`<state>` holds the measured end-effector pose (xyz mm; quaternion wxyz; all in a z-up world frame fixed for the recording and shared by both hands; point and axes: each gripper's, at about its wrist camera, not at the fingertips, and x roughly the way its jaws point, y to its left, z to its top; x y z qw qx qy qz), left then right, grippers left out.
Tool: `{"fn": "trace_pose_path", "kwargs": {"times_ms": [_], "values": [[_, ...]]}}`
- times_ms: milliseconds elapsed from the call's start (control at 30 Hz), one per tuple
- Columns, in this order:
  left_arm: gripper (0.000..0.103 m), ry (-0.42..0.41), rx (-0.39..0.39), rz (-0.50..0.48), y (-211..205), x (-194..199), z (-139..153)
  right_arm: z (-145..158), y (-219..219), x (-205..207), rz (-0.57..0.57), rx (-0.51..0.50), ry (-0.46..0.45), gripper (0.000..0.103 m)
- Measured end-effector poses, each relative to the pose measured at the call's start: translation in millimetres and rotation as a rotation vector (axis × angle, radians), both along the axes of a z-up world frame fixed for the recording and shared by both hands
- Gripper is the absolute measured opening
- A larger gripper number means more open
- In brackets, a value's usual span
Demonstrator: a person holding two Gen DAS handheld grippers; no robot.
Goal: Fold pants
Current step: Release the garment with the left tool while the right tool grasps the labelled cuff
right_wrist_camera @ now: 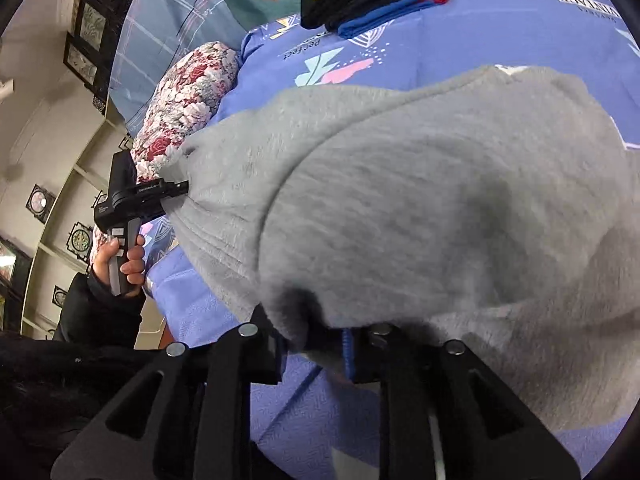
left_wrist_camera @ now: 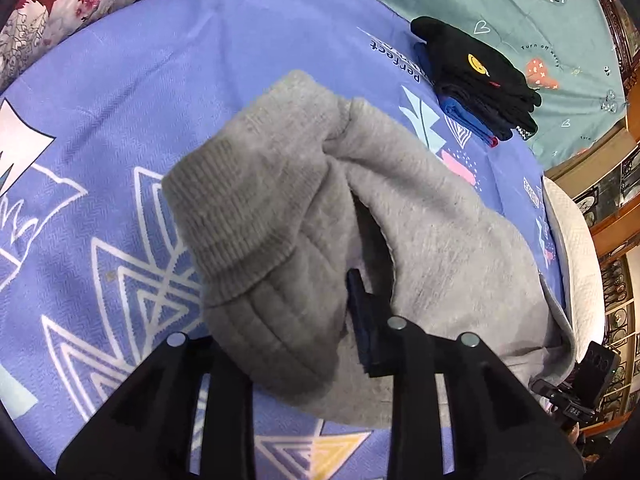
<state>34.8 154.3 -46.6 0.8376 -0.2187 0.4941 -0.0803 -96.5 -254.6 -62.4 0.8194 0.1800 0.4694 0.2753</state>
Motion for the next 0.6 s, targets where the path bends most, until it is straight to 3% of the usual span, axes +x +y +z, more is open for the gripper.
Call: {"fn": "trace_pose_path", "kwargs": {"times_ms": [33, 67, 100, 133, 167, 267, 333, 400, 567, 600], "values": [[0.039, 0.017, 0.01, -0.011, 0.2, -2.1, 2.3, 6.5, -3.9, -3.7, -0.009, -0.025, 0.0, 0.045], [0.041, 0.028, 0.02, -0.021, 1.3, -5.4, 5.3, 13.4, -6.8, -6.7, -0.021, -0.041, -0.011, 0.057], [0.045, 0.027, 0.029, -0.029, 4.0, -13.5, 12.4, 26.2, -17.3, -14.3, -0.03, -0.04, -0.042, 0.06], [0.062, 0.027, 0.05, -0.027, 5.6, -19.5, 19.0, 40.3, -29.3, -20.7, -0.043, -0.031, -0.072, 0.061], [0.067, 0.008, 0.083, -0.014, 9.8, -29.4, 29.3, 55.8, -43.4, -26.4, -0.081, -0.033, -0.109, 0.066], [0.069, -0.106, 0.2, 0.019, 14.4, -54.3, 70.4, 90.7, -82.3, -25.6, -0.269, -0.082, -0.215, 0.101], [0.078, -0.19, 0.222, 0.005, 4.0, -58.3, 95.7, 106.6, -94.5, -4.8, -0.354, -0.134, -0.245, 0.102], [0.082, -0.23, 0.216, -0.048, -18.3, -49.7, 104.3, 104.9, -84.6, 37.5, -0.347, -0.222, -0.172, 0.102], [0.082, -0.17, 0.222, -0.216, -96.4, -10.0, 64.7, 60.2, -32.3, 121.9, -0.309, -0.454, 0.018, 0.102], [0.082, -0.152, 0.228, -0.237, -106.6, -4.6, 54.0, 42.3, -18.5, 132.8, -0.277, -0.541, 0.079, 0.101]]}}
